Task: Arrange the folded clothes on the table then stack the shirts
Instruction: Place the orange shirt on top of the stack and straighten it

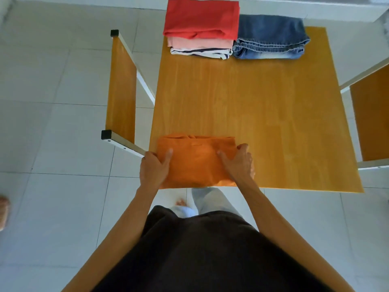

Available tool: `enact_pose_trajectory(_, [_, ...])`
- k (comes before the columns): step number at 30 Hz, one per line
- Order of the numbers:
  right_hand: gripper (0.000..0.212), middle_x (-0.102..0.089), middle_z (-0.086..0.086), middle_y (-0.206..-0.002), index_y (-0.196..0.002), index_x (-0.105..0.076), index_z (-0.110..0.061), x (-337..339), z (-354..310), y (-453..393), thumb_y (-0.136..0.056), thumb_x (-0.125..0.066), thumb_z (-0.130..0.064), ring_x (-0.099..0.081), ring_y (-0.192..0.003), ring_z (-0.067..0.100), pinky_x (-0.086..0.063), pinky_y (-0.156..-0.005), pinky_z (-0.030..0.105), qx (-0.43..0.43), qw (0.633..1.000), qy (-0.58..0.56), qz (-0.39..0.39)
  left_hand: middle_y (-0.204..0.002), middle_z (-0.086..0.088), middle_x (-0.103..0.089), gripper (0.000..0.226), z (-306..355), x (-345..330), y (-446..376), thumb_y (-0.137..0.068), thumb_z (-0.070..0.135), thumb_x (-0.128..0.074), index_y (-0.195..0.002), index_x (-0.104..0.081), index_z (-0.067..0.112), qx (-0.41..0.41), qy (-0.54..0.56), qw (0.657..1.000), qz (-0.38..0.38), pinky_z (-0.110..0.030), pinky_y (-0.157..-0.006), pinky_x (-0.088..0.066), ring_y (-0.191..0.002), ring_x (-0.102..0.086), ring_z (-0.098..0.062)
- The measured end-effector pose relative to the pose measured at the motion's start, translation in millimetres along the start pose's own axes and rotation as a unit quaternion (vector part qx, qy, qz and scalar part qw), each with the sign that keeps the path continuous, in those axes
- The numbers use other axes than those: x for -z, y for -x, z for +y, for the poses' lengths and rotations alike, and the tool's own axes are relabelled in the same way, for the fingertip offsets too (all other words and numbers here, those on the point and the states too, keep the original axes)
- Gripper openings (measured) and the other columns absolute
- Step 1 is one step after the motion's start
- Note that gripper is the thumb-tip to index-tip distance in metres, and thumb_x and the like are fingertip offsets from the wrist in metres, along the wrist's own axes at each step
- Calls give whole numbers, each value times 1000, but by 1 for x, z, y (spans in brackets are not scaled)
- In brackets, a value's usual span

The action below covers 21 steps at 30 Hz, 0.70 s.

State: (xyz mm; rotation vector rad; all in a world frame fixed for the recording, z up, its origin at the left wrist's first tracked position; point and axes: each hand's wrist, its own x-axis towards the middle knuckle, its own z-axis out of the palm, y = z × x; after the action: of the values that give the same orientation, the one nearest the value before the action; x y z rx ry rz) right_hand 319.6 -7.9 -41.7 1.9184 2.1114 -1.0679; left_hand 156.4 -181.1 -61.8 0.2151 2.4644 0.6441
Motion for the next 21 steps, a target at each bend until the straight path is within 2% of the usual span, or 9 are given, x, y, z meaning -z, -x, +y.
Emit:
enact_pose_trajectory(4, [64, -65, 15, -119, -124, -44, -16, 5, 1, -2, -84, -64, -62, -62, -110, 39, -51, -86, 45, 9, 1000, -27, 4, -137, -15, -55, 76, 8, 1, -3, -91, 69, -35, -137, -45, 10, -16, 0, 1000, -23, -51, -106, -40, -124, -54, -39])
enact_pose_trajectory(6, [66, -65, 12, -119, -123, -49, -15, 4, 4, -4, -83, -64, -65, -63, -109, 37, -54, -89, 48, 10, 999, -52, -13, -137, -15, -56, 73, 9, 2, -4, -93, 68, -34, -135, -49, 11, -28, 13, 999, -31, -50, -106, -39, -123, -54, -38])
enact_pose_trajectory(10, [49, -69, 9, -110, -108, -61, -16, 0, 9, -10, -90, -56, -61, -63, -104, 32, -55, -89, 48, 33, 995, -93, -30, -130, -12, -61, 64, 7, 3, -5, -93, 66, -37, -128, -54, 14, -64, 52, 997, 1, -49, -101, -44, -115, -59, -35])
enact_pose_trajectory(13, [36, -65, 4, -92, -99, -57, -13, -1, 7, -12, -97, -53, -48, -62, -93, 29, -53, -82, 47, 63, 988, -139, -6, -127, -11, -61, 57, 8, 3, -4, -95, 60, -38, -125, -53, 15, -94, 66, 993, 26, -47, -99, -45, -112, -60, -33])
enact_pose_trajectory(16, [29, -56, 1, -81, -97, -49, -11, 2, 1, -18, -103, -48, -40, -58, -84, 28, -42, -70, 39, 85, 982, -166, 36, -129, -10, -59, 55, 20, -1, -9, -96, 59, -37, -129, -48, 16, -94, 81, 992, 27, -49, -99, -45, -114, -59, -34])
enact_pose_trajectory(19, [27, -49, -2, -81, -103, -46, -8, 9, -11, -34, -106, -43, -35, -57, -88, 34, -40, -72, 41, 93, 980, -165, 57, -123, -9, -59, 56, 44, -5, -21, -95, 61, -38, -125, -47, 15, -105, 75, 991, 25, -42, -93, -47, -110, -60, -29])
enact_pose_trajectory(21, [30, -50, 0, -83, -106, -46, -6, 16, -15, -51, -106, -42, -36, -58, -93, 38, -42, -73, 44, 93, 984, -147, 47, -122, -7, -58, 62, 62, -7, -31, -92, 66, -39, -126, -46, 14, -78, 76, 994, 4, -40, -90, -47, -109, -59, -28])
